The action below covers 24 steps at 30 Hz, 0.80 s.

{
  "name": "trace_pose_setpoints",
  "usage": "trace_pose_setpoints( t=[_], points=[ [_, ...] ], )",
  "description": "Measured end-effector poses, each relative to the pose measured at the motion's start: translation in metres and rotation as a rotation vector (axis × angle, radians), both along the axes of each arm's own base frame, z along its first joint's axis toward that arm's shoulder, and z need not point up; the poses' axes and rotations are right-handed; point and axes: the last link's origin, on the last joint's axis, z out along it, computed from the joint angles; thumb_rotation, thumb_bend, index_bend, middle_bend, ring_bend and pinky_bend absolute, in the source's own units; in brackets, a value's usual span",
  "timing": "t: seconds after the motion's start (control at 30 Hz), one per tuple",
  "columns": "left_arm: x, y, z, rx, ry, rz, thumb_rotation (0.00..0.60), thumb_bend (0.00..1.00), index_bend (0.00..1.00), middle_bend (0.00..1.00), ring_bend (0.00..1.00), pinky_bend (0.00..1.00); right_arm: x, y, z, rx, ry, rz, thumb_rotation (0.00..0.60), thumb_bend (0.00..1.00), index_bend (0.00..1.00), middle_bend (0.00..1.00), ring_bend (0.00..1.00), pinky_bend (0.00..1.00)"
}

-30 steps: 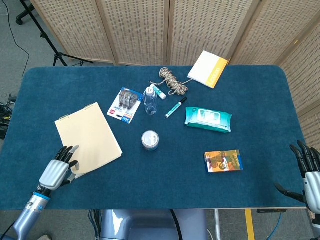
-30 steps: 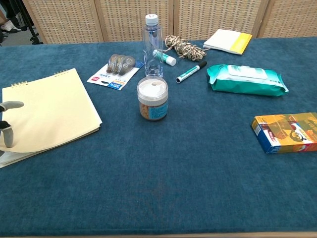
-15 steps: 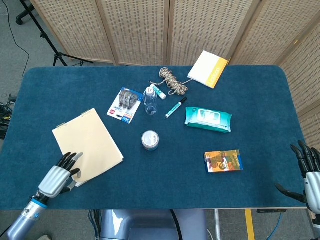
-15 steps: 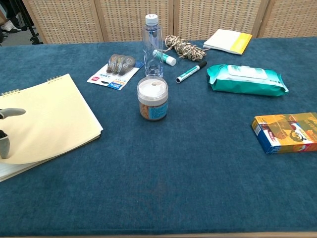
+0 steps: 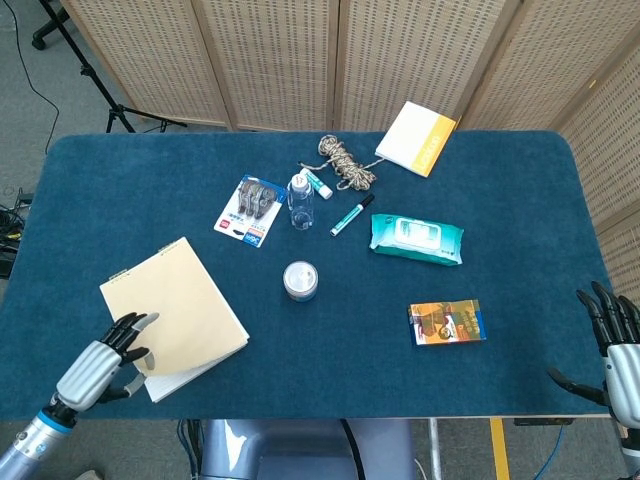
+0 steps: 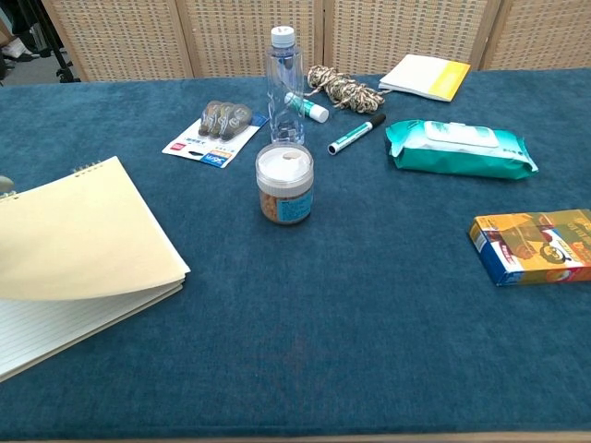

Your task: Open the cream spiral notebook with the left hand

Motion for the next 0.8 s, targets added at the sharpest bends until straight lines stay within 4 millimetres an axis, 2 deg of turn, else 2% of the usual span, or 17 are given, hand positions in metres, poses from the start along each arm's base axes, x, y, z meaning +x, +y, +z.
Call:
trace_pose_setpoints(
  t=[0.2, 0.47, 0.63, 0.8],
  points=[
    [0.010, 0.030, 0.029, 0.115, -0.160, 0.150, 0.600, 0.63, 0.76, 0.00, 0.00, 0.00, 0.000, -0.001, -0.001, 0.005, 0.003, 0.002, 0.600, 0.00, 0.00, 0.00, 0.00, 0.00],
    [0.013, 0.093, 0.066, 0.280, -0.312, 0.439, 0.600, 0.66, 0.76, 0.00, 0.00, 0.00, 0.000, -0.001, 0.000, -0.004, 0.001, -0.004, 0.600, 0.00, 0.00, 0.00, 0.00, 0.00],
    [0.016, 0.136, 0.086, 0.372, -0.335, 0.553, 0.600, 0.67, 0.76, 0.00, 0.00, 0.00, -0.001, -0.002, 0.000, -0.002, 0.003, -0.008, 0.600, 0.00, 0.00, 0.00, 0.00, 0.00],
    [0.015, 0.167, 0.096, 0.416, -0.332, 0.611, 0.600, 0.67, 0.76, 0.00, 0.00, 0.00, -0.002, -0.003, -0.002, 0.004, 0.011, -0.014, 0.600, 0.00, 0.00, 0.00, 0.00, 0.00]
  ],
)
